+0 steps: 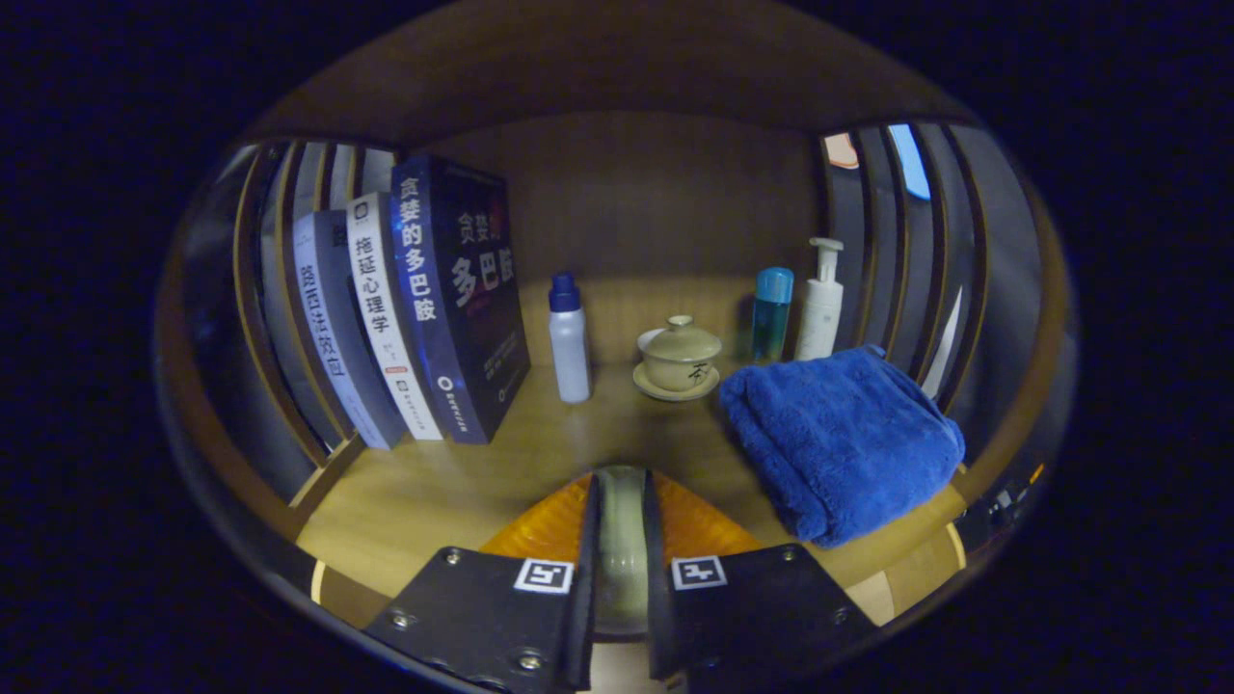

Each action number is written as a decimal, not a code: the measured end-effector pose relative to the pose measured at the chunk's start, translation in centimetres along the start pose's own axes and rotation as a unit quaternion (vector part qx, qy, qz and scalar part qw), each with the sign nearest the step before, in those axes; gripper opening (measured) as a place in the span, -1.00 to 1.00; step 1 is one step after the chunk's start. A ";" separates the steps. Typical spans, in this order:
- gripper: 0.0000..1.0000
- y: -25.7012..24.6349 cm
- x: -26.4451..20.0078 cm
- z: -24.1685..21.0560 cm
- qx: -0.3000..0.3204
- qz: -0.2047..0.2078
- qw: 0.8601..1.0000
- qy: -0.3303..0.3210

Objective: Pull open the drawer, take out the items inside it, and place them on the countertop above the cabinet.

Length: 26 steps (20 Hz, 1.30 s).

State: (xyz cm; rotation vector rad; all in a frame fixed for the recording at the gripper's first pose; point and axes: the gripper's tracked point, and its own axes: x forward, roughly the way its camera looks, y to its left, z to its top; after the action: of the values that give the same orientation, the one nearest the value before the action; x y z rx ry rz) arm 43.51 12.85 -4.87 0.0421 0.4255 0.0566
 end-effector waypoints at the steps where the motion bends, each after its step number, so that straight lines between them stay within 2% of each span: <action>1: -0.54 0.2 -0.9 0.6 -0.005 0.001 1.000 -0.021; 3: -0.33 0.2 -3.8 1.7 -0.004 0.000 0.998 -0.058; 6: 0.28 -0.1 -9.0 1.1 -0.007 -0.008 0.996 -0.093; 12: 0.80 -0.7 -17.6 -3.7 -0.027 -0.013 0.991 -0.134; 14: 0.88 -0.9 -20.0 -5.4 -0.035 -0.013 0.988 -0.147; 16: 0.96 -0.2 -21.8 -6.7 -0.037 0.004 0.984 -0.172; 18: 0.95 -0.1 -23.0 -8.2 -0.027 0.013 0.981 -0.190; 26: 0.94 -2.2 -23.9 -15.0 -0.003 -0.009 0.989 -0.145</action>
State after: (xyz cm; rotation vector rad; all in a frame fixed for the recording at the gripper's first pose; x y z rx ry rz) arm 15.69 9.58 -8.86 0.0403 0.1351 0.0337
